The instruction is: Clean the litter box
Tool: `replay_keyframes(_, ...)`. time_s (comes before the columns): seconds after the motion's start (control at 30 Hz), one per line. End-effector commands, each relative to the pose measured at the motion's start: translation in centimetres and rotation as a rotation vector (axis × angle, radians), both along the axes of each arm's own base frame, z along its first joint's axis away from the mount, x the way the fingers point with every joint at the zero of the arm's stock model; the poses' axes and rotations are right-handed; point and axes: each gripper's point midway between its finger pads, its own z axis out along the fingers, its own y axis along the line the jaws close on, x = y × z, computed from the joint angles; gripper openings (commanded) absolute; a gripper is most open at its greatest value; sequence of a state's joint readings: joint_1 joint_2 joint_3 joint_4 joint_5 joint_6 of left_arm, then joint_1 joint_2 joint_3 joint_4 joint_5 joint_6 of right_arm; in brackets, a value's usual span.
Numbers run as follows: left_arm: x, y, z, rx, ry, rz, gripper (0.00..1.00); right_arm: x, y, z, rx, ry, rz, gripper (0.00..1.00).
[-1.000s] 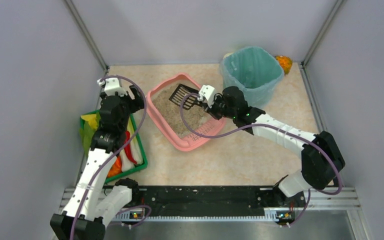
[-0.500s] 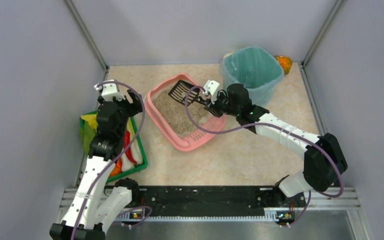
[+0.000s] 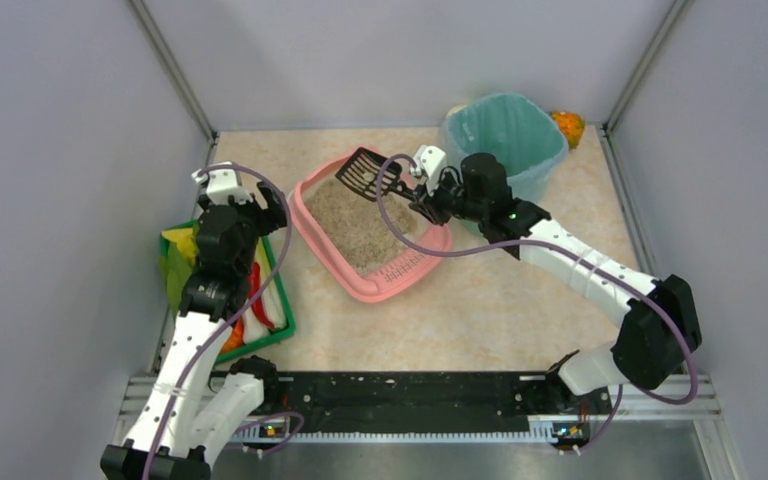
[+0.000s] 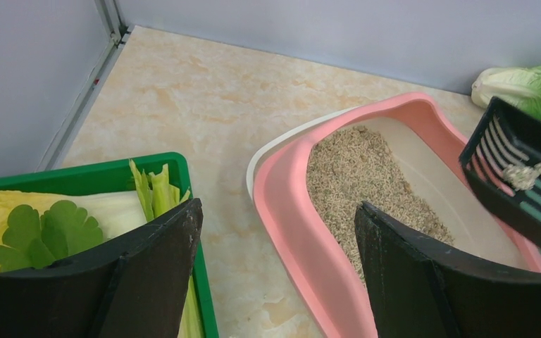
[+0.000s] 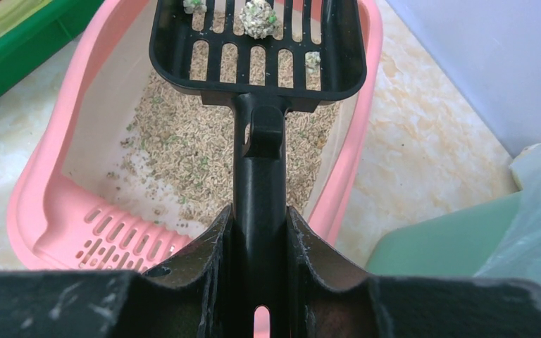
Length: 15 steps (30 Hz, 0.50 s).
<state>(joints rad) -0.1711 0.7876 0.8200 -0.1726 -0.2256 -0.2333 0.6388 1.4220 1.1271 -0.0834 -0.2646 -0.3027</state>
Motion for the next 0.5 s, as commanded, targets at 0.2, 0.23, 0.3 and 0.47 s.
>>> replay_keyframes(0.2,0.4,0.3,0.4,0.028,-0.085,0.005,0.84,0.2,-2.6,7.8,-0.049,-0.111,-0.065,0.00)
replay_keyframes(0.23,0.4,0.3,0.4,0.032,-0.094,0.005,0.84,0.2,-2.9,8.0,-0.062,-0.117,-0.073,0.00)
replay_keyframes(0.3,0.5,0.3,0.2,0.035,-0.103,0.005,0.84,0.2,-3.8,8.9,-0.089,-0.132,-0.097,0.00)
replay_keyframes(0.47,0.8,0.2,-0.5,0.031,-0.126,0.010,0.84,0.5,-6.4,10.4,-0.124,-0.125,-0.167,0.00)
